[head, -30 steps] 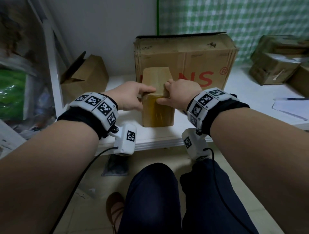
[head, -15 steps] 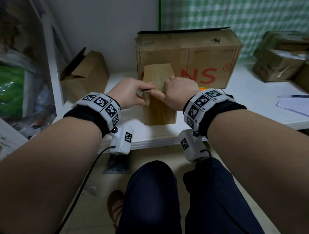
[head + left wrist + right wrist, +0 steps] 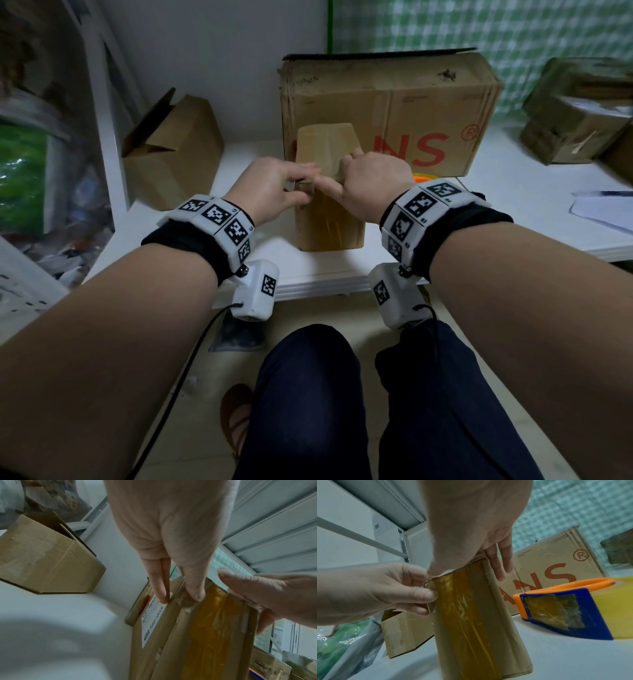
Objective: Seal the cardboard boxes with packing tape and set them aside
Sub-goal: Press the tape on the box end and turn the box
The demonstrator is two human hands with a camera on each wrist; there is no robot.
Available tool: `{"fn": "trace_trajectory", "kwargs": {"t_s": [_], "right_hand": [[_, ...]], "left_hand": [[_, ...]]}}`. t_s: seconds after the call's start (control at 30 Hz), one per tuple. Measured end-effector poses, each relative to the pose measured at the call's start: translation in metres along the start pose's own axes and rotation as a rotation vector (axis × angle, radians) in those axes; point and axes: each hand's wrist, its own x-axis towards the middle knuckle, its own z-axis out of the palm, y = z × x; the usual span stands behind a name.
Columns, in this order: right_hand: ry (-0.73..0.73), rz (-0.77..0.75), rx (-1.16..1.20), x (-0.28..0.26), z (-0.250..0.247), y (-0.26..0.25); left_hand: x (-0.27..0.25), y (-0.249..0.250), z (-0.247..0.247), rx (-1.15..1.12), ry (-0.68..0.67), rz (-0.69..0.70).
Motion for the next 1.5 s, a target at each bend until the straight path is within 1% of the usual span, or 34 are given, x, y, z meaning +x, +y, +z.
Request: {"fn": "trace_trajectory", "kwargs": {"t_s": [0.2,0.4,0.6,0.77,0.8,0.83,0.9,0.93,0.97,1.03,1.1,1.2,1.3,1.5], "right_hand": [[0.003,-0.001,0.021,-0.001,0.001,0.002],[-0.042,-0.030,0.049,-0.001,-0.001,0.005],[-0.140,-0.048,0.045,0.002,-0.008,0.009],[-0.153,-0.066,0.026,0.001,-0.009,0.011],[-0.159,-0.062,0.028,0.001,-0.009,0.011],[-0.167,-0.058,0.040,0.001,-0.010,0.012],[-0.198,-0.058,0.081,0.000,-0.012,0.015],[-0.219,-0.055,0.101,-0.002,-0.015,0.016],[-0.236,-0.050,0.118,-0.005,-0.018,0.017],[-0.231,-0.032,0.170,-0.009,-0.021,0.018],[-0.192,0.016,0.266,-0.009,-0.021,0.020],[-0.161,0.107,0.434,-0.007,-0.021,0.024],[-0.164,0.108,0.453,-0.001,-0.021,0.026],[-0.133,0.056,0.442,0.006,-0.015,0.033]], "left_hand": [[-0.001,0.000,0.003,-0.005,0.026,-0.007],[-0.004,0.001,0.004,0.045,0.053,0.021],[-0.004,-0.001,0.007,0.038,0.061,0.061],[-0.007,0.002,0.005,0.035,0.051,0.064],[-0.007,0.003,0.003,0.027,0.023,0.052],[-0.007,0.004,0.001,-0.009,-0.021,0.011],[-0.005,0.008,-0.005,-0.176,-0.106,-0.146],[-0.004,0.011,-0.008,-0.275,-0.114,-0.229],[-0.002,0.013,-0.009,-0.338,-0.087,-0.287],[0.005,0.018,-0.011,-0.338,-0.005,-0.305],[0.012,0.024,-0.009,-0.222,0.060,-0.282],[0.020,0.030,-0.003,-0.115,0.109,-0.254],[0.024,0.030,0.000,-0.085,0.129,-0.272],[0.021,0.028,0.001,-0.129,0.124,-0.259]]}}
